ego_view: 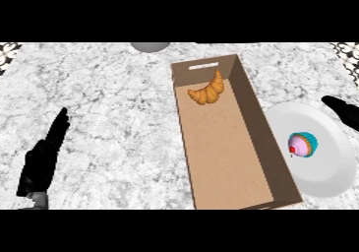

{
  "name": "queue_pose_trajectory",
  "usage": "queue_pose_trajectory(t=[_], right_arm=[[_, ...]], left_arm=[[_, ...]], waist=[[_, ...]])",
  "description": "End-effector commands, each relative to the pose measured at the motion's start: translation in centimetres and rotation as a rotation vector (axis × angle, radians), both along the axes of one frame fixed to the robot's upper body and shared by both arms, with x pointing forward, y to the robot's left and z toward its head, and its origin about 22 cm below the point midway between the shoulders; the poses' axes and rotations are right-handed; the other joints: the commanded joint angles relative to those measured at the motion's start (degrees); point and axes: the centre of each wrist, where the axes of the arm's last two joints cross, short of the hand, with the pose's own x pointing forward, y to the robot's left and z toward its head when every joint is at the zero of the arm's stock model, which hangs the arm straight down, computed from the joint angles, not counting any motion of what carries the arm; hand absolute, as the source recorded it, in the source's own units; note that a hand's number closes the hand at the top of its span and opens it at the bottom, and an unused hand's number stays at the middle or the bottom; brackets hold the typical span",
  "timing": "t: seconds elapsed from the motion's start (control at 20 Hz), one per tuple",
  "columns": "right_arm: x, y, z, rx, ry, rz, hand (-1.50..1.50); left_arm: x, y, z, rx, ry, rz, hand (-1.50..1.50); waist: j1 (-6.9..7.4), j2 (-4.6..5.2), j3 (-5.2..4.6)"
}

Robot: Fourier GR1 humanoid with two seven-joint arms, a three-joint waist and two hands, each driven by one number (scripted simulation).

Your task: Pick the croissant from the plate and place it in the cardboard box

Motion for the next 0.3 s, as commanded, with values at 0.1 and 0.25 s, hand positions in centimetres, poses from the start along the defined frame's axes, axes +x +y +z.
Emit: queue_pose_trajectory(t=[0.1, 0.25], right_arm=[[-7.2, -6.4, 1.0, -0.031, -0.043, 0.007, -1.5], [-9.5, -10.5, 1.4, -0.04, -0.018, 0.043, -1.5]], left_arm=[[1.5, 1.7, 0.2, -0.003, -0.019, 0.014, 0.0], [0.0, 0.4, -0.1, 0.003, -0.007, 0.002, 0.0]], waist=[[-0.29, 0.15, 0.0], [0.03, 0.08, 0.02]])
